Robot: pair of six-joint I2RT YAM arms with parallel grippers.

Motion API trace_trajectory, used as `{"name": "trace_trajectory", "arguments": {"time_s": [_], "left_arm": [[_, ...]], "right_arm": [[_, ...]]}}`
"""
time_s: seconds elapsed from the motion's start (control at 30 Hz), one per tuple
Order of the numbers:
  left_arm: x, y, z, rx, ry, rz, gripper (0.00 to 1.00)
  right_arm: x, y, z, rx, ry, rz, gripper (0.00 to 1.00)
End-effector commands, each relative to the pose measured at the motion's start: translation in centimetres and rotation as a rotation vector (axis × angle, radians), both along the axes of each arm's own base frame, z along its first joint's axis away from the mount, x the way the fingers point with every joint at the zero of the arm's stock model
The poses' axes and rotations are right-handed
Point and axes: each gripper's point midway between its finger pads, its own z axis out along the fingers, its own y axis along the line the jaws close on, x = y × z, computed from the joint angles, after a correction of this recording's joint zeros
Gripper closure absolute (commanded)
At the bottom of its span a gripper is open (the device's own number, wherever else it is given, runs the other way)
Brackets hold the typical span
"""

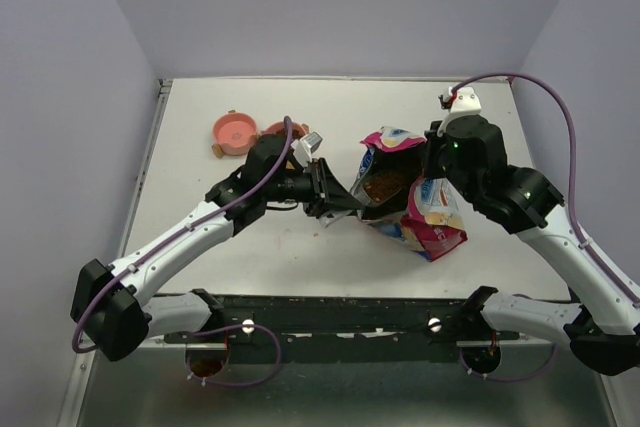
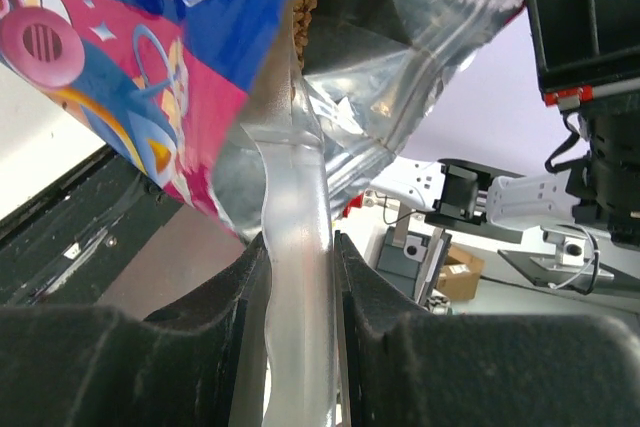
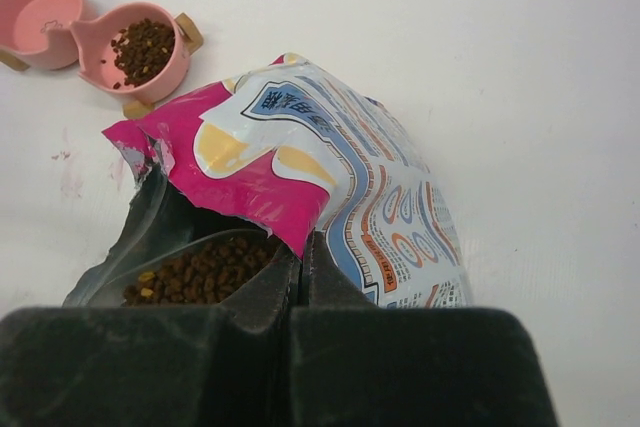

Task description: Serve the pet food

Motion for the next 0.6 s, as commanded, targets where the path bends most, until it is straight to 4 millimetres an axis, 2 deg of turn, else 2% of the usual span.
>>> {"name": "trace_trajectory", "arguments": {"time_s": [0.0,0.07,0.13,0.23,0.3,0.4,0.57], "left_arm": [[0.1,0.3,1.7,-0.017,-0.066,0.023,1.00],[0.6,-0.9,1.1,-0.008,-0.033,-0.028,1.00],[0.0,-1.2,2.2,-0.021,-0.079,-0.029,1.00],[-0.9,0.4,2.1,-0.007,-0.100,-0.001,1.00],[-0.9,0.6,1.8,-0.047,-0.089,-0.005,1.00],[-0.9,0.7,2.3,-0.077,-0.106,0.003,1.00],[-1.6,1.2,3.9,-0.129,-0.196,-0.018,1.00]], "right_arm": [[-0.1,0.0,5.6,0.137,-0.167,0.001,1.00],[0.0,0.3,5.0,0.131,-0.157,0.008,1.00],[0.0,0.5,5.1,0.131,-0.142,0.018,1.00],[-0.3,0.3,5.4,0.145,-0.149,0.014,1.00],[-0.4,0.2,5.2,0.144,-0.155,0.014,1.00],[-0.3,0.1,5.0,0.133,-0.151,0.014,0.99],[-0.4,0.4,5.1,0.146,-0.151,0.024,0.99]]}}
